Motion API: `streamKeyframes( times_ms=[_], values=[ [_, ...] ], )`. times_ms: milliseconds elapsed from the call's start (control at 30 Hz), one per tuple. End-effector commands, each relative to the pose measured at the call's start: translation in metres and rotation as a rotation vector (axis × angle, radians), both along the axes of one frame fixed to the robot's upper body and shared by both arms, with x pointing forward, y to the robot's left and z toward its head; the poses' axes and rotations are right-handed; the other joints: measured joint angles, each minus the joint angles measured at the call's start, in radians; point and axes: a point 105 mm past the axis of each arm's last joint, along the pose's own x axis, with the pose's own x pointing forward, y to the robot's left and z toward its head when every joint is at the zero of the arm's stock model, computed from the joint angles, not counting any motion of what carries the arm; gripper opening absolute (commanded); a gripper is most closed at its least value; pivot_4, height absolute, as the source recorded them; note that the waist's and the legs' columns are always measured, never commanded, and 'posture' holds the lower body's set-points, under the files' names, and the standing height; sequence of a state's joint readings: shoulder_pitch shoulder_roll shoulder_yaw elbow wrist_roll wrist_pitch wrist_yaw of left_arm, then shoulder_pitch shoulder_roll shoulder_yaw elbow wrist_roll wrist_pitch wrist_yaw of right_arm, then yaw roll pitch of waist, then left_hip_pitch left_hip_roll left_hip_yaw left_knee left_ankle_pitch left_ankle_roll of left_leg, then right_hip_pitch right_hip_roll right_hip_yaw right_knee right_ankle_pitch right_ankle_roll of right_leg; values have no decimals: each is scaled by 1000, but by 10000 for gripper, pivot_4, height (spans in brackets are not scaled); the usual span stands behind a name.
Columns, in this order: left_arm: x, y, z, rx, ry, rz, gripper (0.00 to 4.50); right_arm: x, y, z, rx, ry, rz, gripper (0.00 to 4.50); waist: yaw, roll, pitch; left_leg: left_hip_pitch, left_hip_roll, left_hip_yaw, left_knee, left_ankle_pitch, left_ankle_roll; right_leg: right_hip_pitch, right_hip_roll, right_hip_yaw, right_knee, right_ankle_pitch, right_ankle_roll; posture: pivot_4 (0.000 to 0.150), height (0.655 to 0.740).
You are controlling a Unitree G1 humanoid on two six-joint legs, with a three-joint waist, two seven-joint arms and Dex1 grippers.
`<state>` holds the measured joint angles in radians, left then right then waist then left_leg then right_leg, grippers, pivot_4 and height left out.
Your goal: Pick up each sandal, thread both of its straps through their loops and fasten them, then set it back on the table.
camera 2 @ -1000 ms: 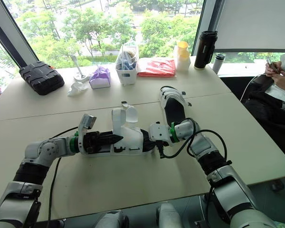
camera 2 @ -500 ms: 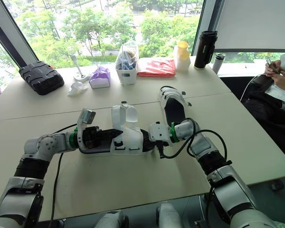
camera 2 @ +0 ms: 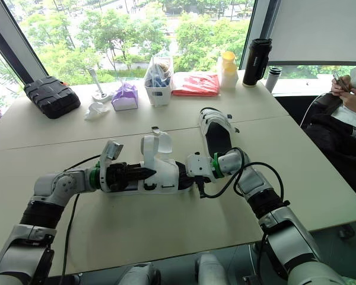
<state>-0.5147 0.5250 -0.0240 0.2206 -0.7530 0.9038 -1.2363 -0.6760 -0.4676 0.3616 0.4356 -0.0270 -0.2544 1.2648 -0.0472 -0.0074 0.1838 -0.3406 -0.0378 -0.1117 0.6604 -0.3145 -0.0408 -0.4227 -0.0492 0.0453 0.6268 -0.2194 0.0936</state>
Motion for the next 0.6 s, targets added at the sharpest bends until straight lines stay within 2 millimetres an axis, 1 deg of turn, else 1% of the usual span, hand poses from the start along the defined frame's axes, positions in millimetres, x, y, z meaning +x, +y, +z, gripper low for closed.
streamKeyframes(
  times_ms=[33, 133, 333, 600],
  values=[
    [2, 0, 13, -28, -56, -4, 484, -2, -5, -13, -57, 27, -8, 0, 0, 0, 0, 0, 0, 0, 0, 0, 0, 0, 0, 0, 0, 0, 0, 1500, 7400],
    [3, 1, 18, -47, -51, -9, 484, -2, -5, -13, -60, 26, -7, 0, 0, 0, 0, 0, 0, 0, 0, 0, 0, 0, 0, 0, 0, 0, 0, 1500, 7400],
    [8, 4, 19, -42, -59, 9, 484, -1, -6, -14, -69, 19, -7, 0, 0, 0, 0, 0, 0, 0, 0, 0, 0, 0, 0, 0, 0, 0, 0, 1500, 7400],
    [5, 5, 13, -27, -49, -8, 484, -1, -6, -14, -71, 19, -7, 0, 0, 0, 0, 0, 0, 0, 0, 0, 0, 0, 0, 0, 0, 0, 0, 1500, 7400]
  ],
)
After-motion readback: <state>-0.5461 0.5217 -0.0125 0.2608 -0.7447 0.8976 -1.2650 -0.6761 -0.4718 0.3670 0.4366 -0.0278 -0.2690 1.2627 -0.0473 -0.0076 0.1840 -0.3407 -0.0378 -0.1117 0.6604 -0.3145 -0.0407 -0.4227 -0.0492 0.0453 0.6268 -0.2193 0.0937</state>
